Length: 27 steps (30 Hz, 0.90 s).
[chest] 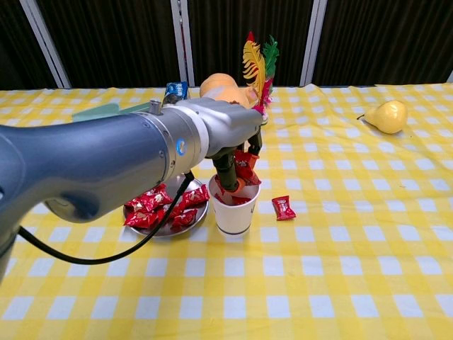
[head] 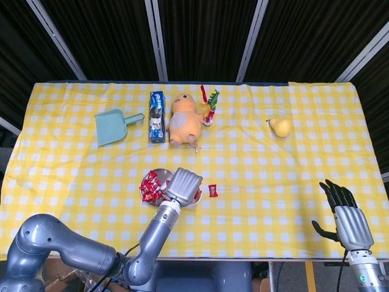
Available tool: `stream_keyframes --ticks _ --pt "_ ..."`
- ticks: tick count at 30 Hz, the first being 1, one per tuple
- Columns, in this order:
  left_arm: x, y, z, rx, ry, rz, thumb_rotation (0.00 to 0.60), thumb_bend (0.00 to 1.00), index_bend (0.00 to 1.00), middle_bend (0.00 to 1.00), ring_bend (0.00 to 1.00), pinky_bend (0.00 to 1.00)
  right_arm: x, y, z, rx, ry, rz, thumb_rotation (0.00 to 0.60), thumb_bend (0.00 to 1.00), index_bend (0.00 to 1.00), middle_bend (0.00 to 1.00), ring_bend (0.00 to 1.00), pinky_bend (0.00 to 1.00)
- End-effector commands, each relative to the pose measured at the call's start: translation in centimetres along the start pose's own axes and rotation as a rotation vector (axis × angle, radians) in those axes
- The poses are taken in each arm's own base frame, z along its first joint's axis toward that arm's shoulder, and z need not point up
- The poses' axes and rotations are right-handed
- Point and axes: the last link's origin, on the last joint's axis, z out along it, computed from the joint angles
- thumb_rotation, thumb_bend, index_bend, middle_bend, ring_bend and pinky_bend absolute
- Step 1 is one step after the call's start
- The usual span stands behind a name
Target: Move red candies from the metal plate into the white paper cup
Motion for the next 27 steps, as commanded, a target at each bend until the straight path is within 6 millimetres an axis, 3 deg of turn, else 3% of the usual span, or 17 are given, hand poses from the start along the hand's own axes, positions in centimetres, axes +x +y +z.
stream_keyframes --ticks 1,7,12,17,27 --pt "-0.23 0.22 0.14 0.0 -0.006 0.006 0.6 0.44 0.55 0.66 0.87 0.97 -0.01 0.0 0.0 0.0 -0.001 0.0 0.6 0.34 0.0 0.0 0.0 0.0" --pt "-0.88 0.48 0.32 0.006 -0.026 0.022 0.6 0.44 0.55 0.66 0.87 0.97 0.0 0.0 -0.03 0.0 -0.001 -0.001 0.6 0.34 0.0 0.0 0.0 0.0" --pt "-1.02 0.43 0.3 0.011 -0.031 0.038 0.6 0.37 0.53 0.65 0.87 0.97 -0.01 -0.01 -0.03 0.0 -0.002 -0.001 0.6 0.34 0.0 0.0 0.0 0.0" --pt "-0.76 0.24 0.21 0.012 -0.021 0.035 0.6 0.32 0.49 0.63 0.87 0.97 -0.01 -0.02 -0.04 0.001 -0.002 -0.002 0.6 0.34 0.0 0.0 0.0 0.0" --pt "-0.51 -0.06 0.01 0.014 -0.002 0.026 0.6 0.29 0.46 0.62 0.87 0.97 -0.02 -0.06 -0.09 0.002 0.001 -0.007 0.6 0.34 0.0 0.0 0.0 0.0"
